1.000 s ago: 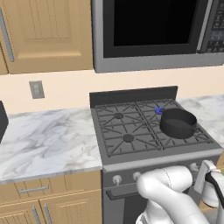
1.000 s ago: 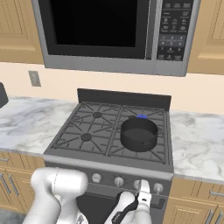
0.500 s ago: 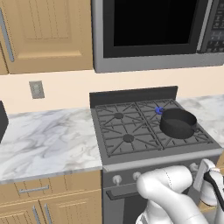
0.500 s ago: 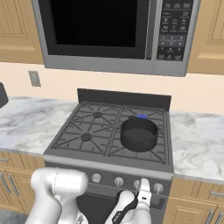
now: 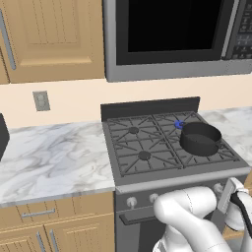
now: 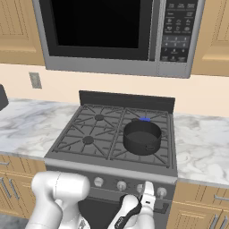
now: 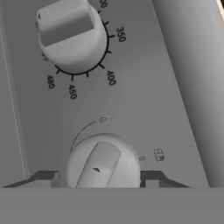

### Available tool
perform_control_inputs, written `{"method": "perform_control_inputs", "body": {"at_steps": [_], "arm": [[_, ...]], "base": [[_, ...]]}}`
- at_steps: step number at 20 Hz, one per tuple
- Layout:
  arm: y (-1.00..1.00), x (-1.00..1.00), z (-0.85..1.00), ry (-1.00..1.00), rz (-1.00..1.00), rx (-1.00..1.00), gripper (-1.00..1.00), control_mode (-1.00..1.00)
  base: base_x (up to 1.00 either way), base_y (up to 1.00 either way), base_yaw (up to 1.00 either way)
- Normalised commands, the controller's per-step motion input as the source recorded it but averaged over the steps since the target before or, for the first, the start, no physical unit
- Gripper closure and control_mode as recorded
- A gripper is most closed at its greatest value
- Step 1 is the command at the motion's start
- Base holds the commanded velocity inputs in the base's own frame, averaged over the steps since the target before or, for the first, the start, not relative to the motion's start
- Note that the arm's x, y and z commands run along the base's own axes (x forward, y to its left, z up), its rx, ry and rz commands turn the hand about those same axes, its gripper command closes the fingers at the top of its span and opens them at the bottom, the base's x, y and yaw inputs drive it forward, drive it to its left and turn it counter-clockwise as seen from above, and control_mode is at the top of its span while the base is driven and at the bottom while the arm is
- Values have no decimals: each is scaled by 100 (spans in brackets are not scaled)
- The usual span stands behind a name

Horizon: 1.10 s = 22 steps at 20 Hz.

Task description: Turn off the rear right burner of the stove.

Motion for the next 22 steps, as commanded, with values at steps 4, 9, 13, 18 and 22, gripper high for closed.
{"method": "perform_control_inputs", "body": {"at_steps": [4, 9, 13, 18, 22], "arm": [[1, 0, 26, -4, -2, 5, 100, -100], [8, 0, 21, -2, -4, 11, 100, -100], [14, 0, 14, -2, -6, 16, 100, -100], [22, 0, 16, 0, -7, 23, 100, -100], [29, 5, 20, 0, -6, 27, 100, -100]], "base": [[0, 0, 0], [0, 0, 0], [0, 0, 0], [0, 0, 0], [0, 0, 0]]}}
